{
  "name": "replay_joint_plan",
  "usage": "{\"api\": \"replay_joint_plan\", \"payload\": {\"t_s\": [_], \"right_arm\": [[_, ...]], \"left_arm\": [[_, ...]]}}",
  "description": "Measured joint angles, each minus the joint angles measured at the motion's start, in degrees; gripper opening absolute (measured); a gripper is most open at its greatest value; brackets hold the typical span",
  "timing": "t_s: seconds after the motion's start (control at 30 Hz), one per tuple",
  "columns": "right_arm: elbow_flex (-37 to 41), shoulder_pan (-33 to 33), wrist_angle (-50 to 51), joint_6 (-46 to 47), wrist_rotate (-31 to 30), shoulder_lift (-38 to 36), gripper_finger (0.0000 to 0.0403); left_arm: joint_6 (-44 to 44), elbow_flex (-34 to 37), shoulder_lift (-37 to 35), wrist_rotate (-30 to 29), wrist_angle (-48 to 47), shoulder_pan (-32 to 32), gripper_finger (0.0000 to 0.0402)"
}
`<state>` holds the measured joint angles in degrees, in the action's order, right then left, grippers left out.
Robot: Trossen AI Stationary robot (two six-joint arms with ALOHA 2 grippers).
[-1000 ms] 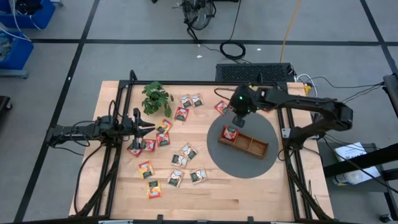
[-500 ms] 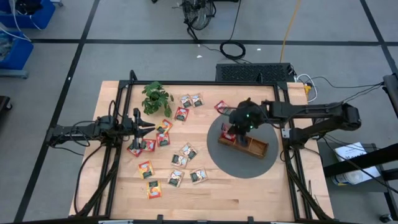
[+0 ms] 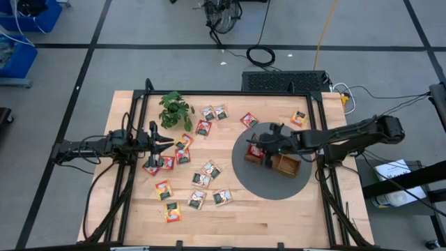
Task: Pick & Place Tea
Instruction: Put the red tea bag into the left section of the wooden organizer
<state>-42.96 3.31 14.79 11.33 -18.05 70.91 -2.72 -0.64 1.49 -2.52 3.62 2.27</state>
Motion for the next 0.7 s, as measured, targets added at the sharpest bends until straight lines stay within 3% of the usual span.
{"api": "replay_joint_plan", "payload": {"t_s": [0.17,0.7], "right_arm": [[0.9,1.5,-0.2,1.5,-2.9,0.8,0.0],[1.0,2.8,0.0,1.4,-3.0,4.1,0.0]], "left_arm": [[0.0,0.0,0.0,0.0,0.0,0.0,0.0072],[0.0,0.0,0.0,0.0,0.0,0.0,0.0072]]}}
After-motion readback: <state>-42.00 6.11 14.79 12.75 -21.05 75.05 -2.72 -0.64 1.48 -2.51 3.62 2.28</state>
